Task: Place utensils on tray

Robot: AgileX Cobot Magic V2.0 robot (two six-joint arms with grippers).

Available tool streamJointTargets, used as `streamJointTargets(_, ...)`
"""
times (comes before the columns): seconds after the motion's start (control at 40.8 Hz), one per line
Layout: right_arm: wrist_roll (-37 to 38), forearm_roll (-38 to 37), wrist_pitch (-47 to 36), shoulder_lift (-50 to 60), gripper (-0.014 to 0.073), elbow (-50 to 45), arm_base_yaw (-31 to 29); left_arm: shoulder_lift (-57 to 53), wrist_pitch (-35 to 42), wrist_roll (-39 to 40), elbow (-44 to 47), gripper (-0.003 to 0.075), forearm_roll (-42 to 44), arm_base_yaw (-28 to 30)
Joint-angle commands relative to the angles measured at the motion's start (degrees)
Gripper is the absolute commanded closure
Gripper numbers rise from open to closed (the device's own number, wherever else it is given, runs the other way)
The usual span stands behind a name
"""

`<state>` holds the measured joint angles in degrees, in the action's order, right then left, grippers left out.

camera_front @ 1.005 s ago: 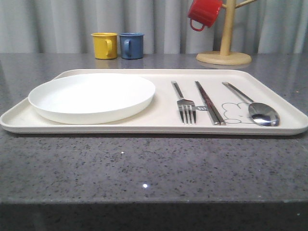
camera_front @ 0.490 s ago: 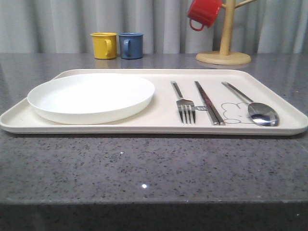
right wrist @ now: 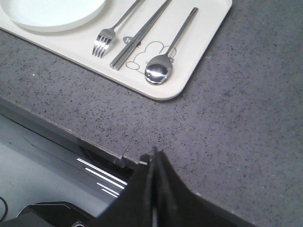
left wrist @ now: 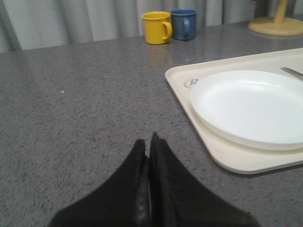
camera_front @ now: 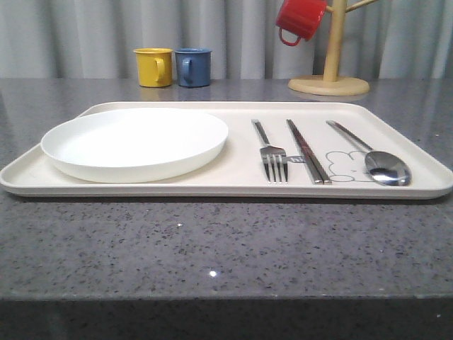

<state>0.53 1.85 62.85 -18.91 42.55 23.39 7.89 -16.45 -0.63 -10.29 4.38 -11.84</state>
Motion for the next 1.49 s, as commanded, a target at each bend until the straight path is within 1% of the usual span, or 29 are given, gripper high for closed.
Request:
streamJointTargets(0.0,-0.1,-0.1,-3.6,-0.8,0.0715,1.3,-0.3,-3.5,10.1,0.6,4.5,0.0738,-2.0,3.1)
streamJointTargets(0.147,-0.1,-0.1,-3.6,-0.8,0.0715,1.3,-0.3,-8.9,14.0,0.6,10.6,0.0738,-5.0,7.4)
streamJointTargets(0.196,-0.1,-0.1,-3.6,-0.8,0.0715,1.3,-0.3,-9.7,12.5,0.6,10.7,0.0738,-5.0,8.6)
streamJointTargets(0.294,-0.1,-0.1,-3.6,-0.8,0.0715,1.3,-0.3,-9.6,14.1,0.6,10.7,0.0738,-5.0,10.7)
streamJointTargets(1.323,-0.1,-0.1,-3.6,-0.8,0.0715,1.3,-0.3,-9.6,14.2,0.6,10.7,0.0738,-5.0,10.4)
streamJointTargets(1.47,-0.1,-0.1,-3.6,-0.8,0.0715,1.3,-0.3,-9.6,15.6,0.6,10.7,0.0738,-5.0,10.4)
